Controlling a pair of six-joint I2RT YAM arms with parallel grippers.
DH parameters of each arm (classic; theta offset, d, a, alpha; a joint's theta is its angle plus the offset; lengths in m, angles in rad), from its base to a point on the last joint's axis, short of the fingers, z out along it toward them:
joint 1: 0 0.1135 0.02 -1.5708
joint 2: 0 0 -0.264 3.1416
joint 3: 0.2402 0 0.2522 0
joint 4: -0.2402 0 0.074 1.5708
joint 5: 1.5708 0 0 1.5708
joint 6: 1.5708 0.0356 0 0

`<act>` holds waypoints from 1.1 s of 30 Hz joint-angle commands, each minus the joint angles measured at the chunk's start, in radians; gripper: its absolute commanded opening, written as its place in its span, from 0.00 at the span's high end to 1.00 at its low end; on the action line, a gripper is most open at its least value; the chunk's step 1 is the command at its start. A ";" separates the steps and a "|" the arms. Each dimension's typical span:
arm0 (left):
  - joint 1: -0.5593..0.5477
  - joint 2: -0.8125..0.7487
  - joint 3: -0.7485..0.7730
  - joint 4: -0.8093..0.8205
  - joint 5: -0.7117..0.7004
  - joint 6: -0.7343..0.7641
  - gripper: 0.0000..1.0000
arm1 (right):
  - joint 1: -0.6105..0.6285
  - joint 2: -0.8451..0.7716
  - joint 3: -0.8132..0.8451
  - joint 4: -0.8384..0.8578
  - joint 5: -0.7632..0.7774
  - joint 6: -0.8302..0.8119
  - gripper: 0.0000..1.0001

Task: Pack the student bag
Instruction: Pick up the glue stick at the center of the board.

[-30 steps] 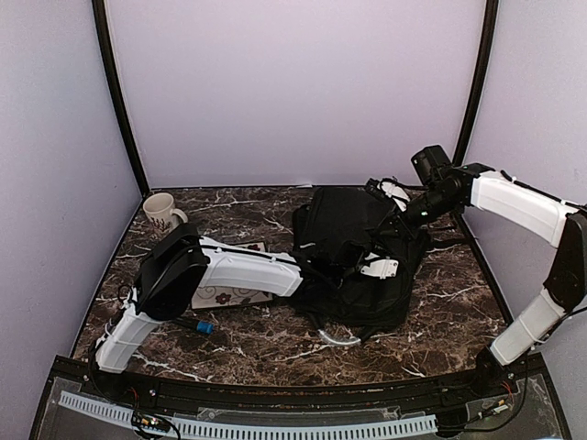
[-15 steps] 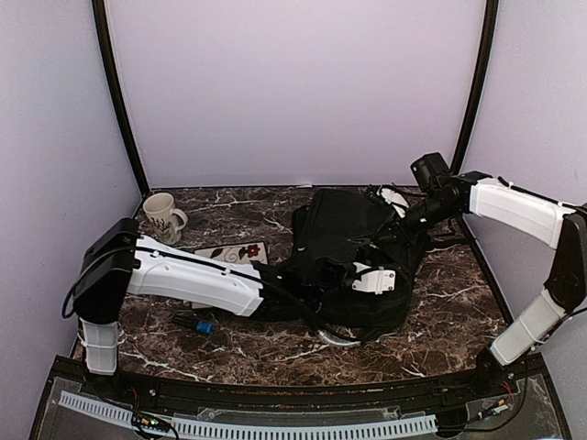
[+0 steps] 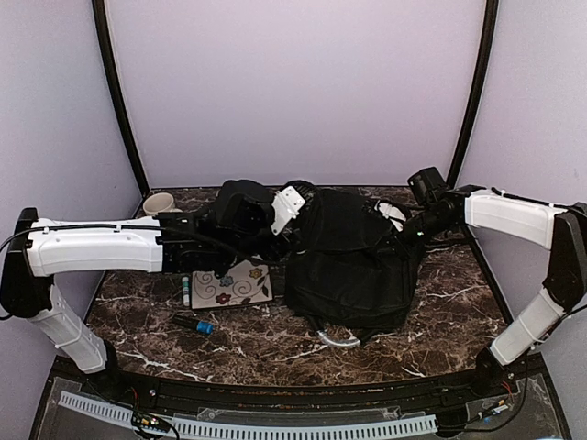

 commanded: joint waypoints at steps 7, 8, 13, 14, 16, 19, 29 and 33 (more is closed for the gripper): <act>0.278 -0.132 -0.061 -0.448 0.113 -0.677 0.01 | -0.002 0.008 -0.013 0.042 0.016 -0.013 1.00; 0.318 -0.129 -0.053 -0.502 0.134 -0.730 0.01 | -0.002 0.006 -0.015 0.042 0.015 -0.013 1.00; 0.412 -0.191 -0.140 -0.518 0.180 -0.761 0.01 | -0.002 0.004 -0.019 0.040 0.007 -0.014 1.00; 0.427 -0.213 -0.164 -0.500 0.197 -0.754 0.01 | -0.002 0.004 -0.018 0.040 0.006 -0.015 1.00; 0.469 -0.253 -0.197 -0.481 0.256 -0.758 0.01 | -0.002 0.004 -0.017 0.039 0.001 -0.014 1.00; 0.562 -0.298 -0.220 -0.527 0.236 -0.856 0.01 | -0.002 0.004 -0.018 0.037 -0.003 -0.014 1.00; 0.879 -0.186 -0.300 -0.617 0.670 -0.856 0.19 | -0.001 0.011 -0.017 0.032 -0.009 -0.016 1.00; 0.889 -0.135 -0.319 -0.598 0.709 -0.860 0.35 | -0.002 0.006 -0.021 0.035 -0.005 -0.016 1.00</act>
